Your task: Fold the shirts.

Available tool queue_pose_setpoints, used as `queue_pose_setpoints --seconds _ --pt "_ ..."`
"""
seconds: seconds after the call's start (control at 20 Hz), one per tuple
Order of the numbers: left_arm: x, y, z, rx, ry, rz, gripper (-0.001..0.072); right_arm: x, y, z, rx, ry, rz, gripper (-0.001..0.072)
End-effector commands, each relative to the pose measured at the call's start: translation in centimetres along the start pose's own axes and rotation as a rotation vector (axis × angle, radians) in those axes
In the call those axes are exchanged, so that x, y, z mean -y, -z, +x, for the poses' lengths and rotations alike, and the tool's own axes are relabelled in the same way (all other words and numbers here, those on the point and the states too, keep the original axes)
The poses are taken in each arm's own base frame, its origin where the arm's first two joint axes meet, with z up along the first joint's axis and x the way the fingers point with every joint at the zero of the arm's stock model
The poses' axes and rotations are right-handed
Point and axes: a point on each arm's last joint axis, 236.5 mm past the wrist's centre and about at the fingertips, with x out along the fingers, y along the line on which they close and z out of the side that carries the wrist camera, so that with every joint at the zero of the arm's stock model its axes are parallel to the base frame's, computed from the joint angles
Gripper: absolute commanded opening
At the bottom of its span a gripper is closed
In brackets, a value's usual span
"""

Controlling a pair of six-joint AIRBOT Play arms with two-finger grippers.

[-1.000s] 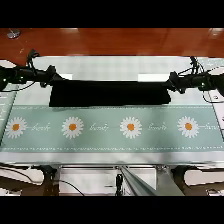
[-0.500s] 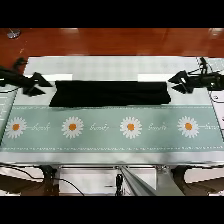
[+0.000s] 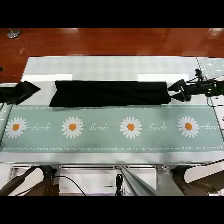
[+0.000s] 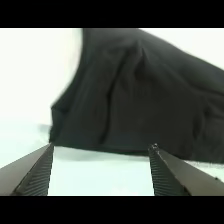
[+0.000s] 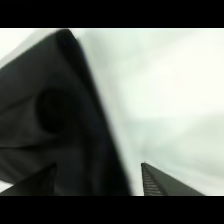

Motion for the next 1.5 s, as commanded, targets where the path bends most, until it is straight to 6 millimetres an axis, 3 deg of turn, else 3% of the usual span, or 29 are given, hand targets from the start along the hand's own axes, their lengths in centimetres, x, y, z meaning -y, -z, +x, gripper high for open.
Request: queue_pose_setpoints --seconds 0.0,0.15,0.25,0.3,0.35,0.4,0.55,0.7,0.85,1.0,1.2,1.35,1.45 --pt "3.3 2.6 1.3 -0.016 0.041 0.082 0.0706 -1.7 1.0 2.8 -0.046 -0.039 -0.018 0.0604" --pt "6.5 3.1 3.0 -0.018 0.085 0.144 0.0705 -3.7 2.8 4.3 -0.107 -0.05 -0.062 0.0581" --pt "8.6 3.1 3.9 -0.003 0.125 0.155 0.0704 -4.4 3.8 4.5 -0.145 -0.063 -0.085 0.0171" --pt "9.5 3.2 4.1 0.0 0.145 0.154 0.0677 -5.0 4.3 4.0 -0.159 -0.08 -0.112 0.0025" --pt "10.2 3.4 4.3 -0.009 0.159 0.162 0.0448 -5.3 4.2 2.9 -0.15 -0.076 -0.131 0.0025" --pt "10.8 3.7 4.3 -0.019 0.17 0.177 0.0039 -5.5 4.0 1.6 -0.127 -0.059 -0.157 0.0025" --pt "13.8 4.7 4.2 -0.043 0.227 0.217 0.002 -5.6 4.6 -4.1 -0.067 0.082 -0.289 0.0025" --pt "18.9 7.6 5.1 -0.097 0.305 0.326 0.002 -7.0 8.5 -9.1 0.017 0.185 -0.407 0.0025" --pt "24.6 10.9 7.6 -0.143 0.368 0.41 0.0021 -9.5 13.8 -12.2 0.129 0.171 -0.472 0.0025" --pt "30.7 16.6 10.9 -0.314 0.434 0.475 0.0021 -11.6 18.3 -14.3 0.245 0.123 -0.478 0.0025" --pt "37.5 23.1 14.6 -0.488 0.496 0.537 0.002 -13.8 21.9 -16.6 0.333 0.082 -0.497 0.0025" --pt "40.0 29.4 16.1 -0.647 0.493 0.523 0.0021 -14.5 23.1 -16.9 0.332 0.058 -0.505 0.0025" --pt "40.4 34.4 15.4 -0.775 0.503 0.589 0.0021 -14.9 23.1 -16.8 0.331 0.042 -0.513 0.0025"
